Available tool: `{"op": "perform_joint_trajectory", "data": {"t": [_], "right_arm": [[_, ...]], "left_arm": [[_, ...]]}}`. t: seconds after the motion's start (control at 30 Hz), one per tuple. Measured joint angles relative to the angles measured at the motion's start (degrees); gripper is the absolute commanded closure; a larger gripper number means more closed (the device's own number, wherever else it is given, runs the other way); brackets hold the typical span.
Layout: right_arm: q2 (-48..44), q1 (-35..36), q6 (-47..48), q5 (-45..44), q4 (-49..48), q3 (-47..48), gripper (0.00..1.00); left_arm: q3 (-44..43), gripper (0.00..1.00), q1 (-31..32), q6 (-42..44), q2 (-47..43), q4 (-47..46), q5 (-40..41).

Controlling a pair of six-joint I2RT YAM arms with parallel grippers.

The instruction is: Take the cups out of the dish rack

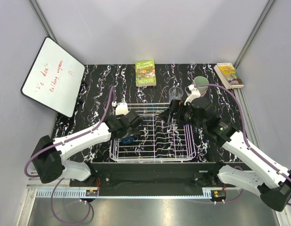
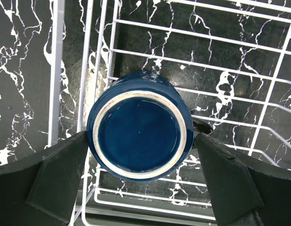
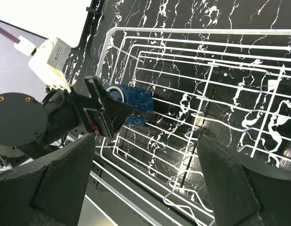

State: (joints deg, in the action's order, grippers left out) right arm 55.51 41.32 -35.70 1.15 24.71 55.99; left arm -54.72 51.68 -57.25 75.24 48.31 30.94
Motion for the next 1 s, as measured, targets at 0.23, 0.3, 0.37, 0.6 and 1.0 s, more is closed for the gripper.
{"op": "perform_joint_trajectory", "data": {"t": [0.23,0.3,0.37,0.6,1.0], "right_arm": [[-0.68,0.02,0.00,0.04,-0.02,-1.38,0.04],[-0.79,0.00,0.00,0.04,-0.07,-1.62,0.04],[-0.92,0.02,0.00,0.04,-0.04,-1.86,0.04],[-1.07,0.02,-0.15,0.09,-0.04,-2.62,0.04],[-1.11,0.02,-0.17,0.70,-0.04,-2.67,0.04]], "left_arm": [[-2.19,0.01,0.00,-0.02,3.74,-1.79,1.20],[-2.69,0.01,0.00,-0.02,4.83,-2.58,1.81],[-2.99,0.01,0.00,0.02,5.60,-3.32,2.60],[-3.15,0.01,0.00,0.52,6.29,-5.20,2.89],[-3.78,0.01,-0.39,0.33,7.32,-6.12,2.69]]}}
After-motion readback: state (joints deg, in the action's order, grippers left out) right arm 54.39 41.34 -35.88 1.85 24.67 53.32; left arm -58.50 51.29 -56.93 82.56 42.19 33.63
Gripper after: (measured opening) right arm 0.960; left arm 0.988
